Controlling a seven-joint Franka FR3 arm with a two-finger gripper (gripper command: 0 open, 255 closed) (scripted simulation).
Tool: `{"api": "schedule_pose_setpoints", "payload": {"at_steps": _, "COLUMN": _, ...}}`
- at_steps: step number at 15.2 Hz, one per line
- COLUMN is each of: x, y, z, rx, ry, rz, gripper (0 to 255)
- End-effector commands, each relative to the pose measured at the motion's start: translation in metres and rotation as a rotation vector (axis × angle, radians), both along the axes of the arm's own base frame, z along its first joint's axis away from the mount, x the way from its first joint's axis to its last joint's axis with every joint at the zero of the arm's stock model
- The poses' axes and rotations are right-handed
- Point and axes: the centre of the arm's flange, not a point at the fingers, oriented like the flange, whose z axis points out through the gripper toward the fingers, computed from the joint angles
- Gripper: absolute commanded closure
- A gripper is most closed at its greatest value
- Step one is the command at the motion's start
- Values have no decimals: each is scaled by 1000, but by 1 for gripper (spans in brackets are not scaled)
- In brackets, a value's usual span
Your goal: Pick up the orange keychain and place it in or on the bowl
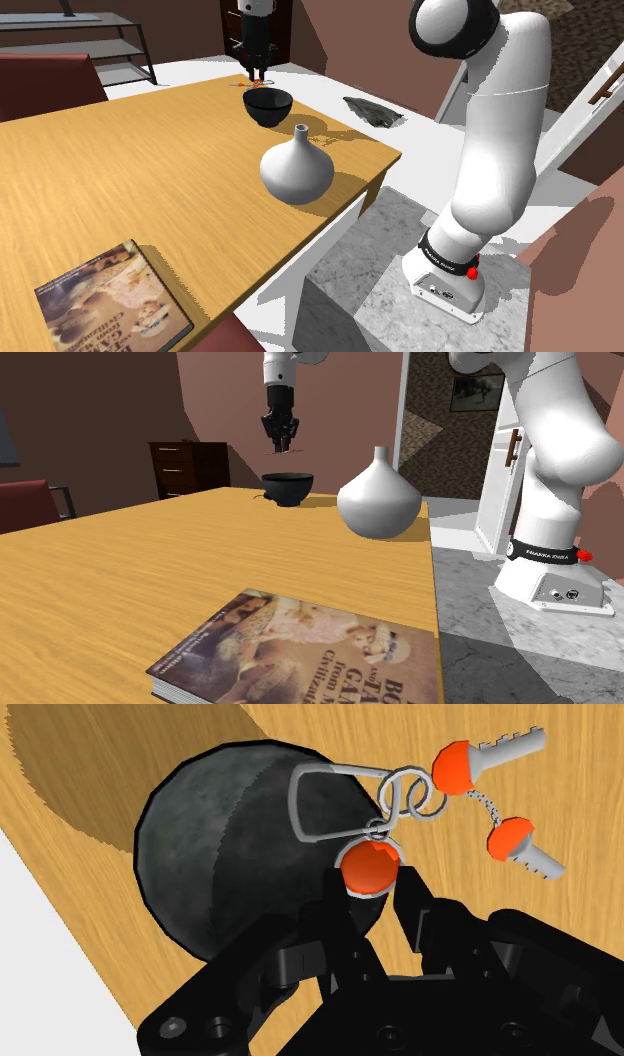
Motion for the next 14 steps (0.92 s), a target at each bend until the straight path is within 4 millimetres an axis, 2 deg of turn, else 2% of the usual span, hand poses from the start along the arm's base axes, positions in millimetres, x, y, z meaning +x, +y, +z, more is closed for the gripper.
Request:
{"api": "schedule_pose_setpoints", "payload": {"at_steps": 1, "x": 10, "y": -23, "z": 0, "rx": 0, "ry": 0, "rz": 1, "gripper": 255}}
{"api": "schedule_pose_setpoints", "payload": {"at_steps": 7, "x": 41, "y": -92, "z": 1, "rx": 0, "ry": 0, "rz": 1, "gripper": 255}}
{"api": "schedule_pose_setpoints", "payload": {"at_steps": 14, "x": 41, "y": -92, "z": -36, "rx": 0, "ry": 0, "rz": 1, "gripper": 255}}
